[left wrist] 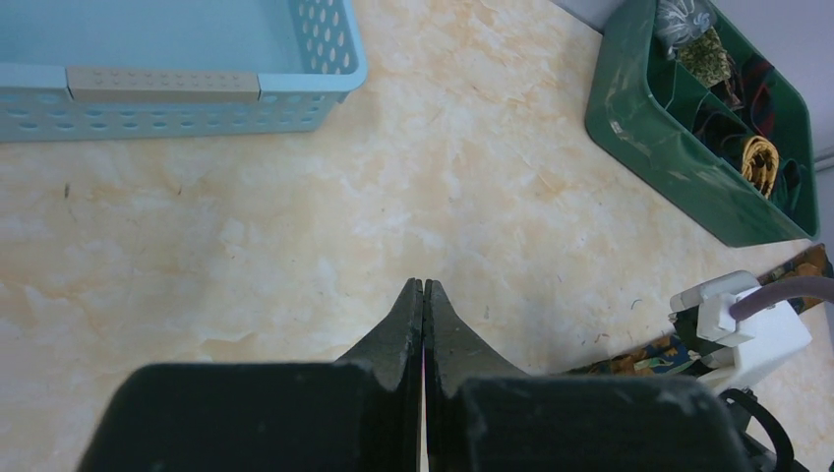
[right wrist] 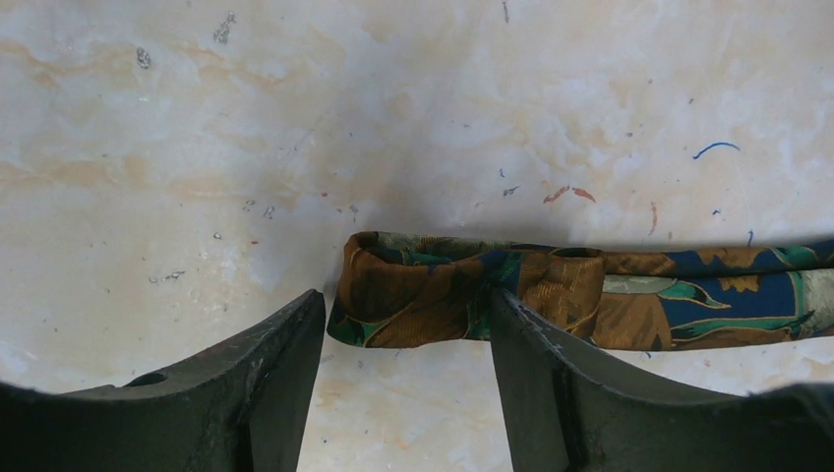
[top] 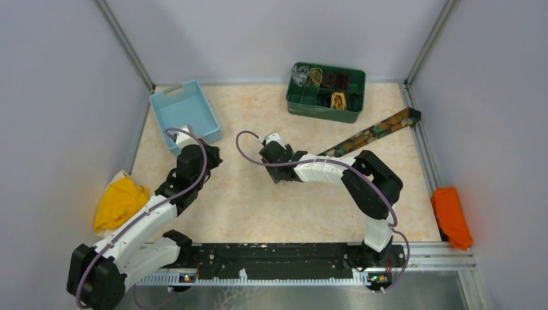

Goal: Roll the ties
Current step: Roll the tie at the center of the board.

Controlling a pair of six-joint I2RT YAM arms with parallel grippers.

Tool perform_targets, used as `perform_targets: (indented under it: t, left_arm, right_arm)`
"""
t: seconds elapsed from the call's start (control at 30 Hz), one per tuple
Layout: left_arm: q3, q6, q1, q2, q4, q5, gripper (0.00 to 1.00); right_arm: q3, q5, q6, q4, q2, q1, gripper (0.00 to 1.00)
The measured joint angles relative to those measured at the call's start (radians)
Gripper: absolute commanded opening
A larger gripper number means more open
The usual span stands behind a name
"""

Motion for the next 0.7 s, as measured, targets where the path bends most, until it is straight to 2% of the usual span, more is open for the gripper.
perform_targets:
  t: [0.2,0.3,0.43,0.53,0.7]
  left_arm:
    - [0.0,0.01,0.0,0.0,-0.01,-0.016,0.0]
    - [-0.001,0.013,0.0,0.001,-0.011,-0.016,0.0]
    - [-0.001,0.015,0.0,0.011,-0.011,-0.015,0.0]
    - [-0.001,0.017,0.0,0.021,-0.014,-0.013,0.0]
    - [-0.001,0.021,0.003,0.02,-0.018,-0.012,0.0]
  right_arm:
    - [0.016,-0.017,0.014,0.02,0.034,-0.014,0.62]
    - [0.028,-0.023,0.03,0.026,0.047,-0.024,0.53]
    - [0.033,-0.026,0.044,0.026,0.052,-0.034,0.34]
    - [0.052,-0.021,0.051,0.015,0.064,-0.039,0.27]
    - [0.054,-0.033,0.065,0.014,0.063,-0.043,0.22]
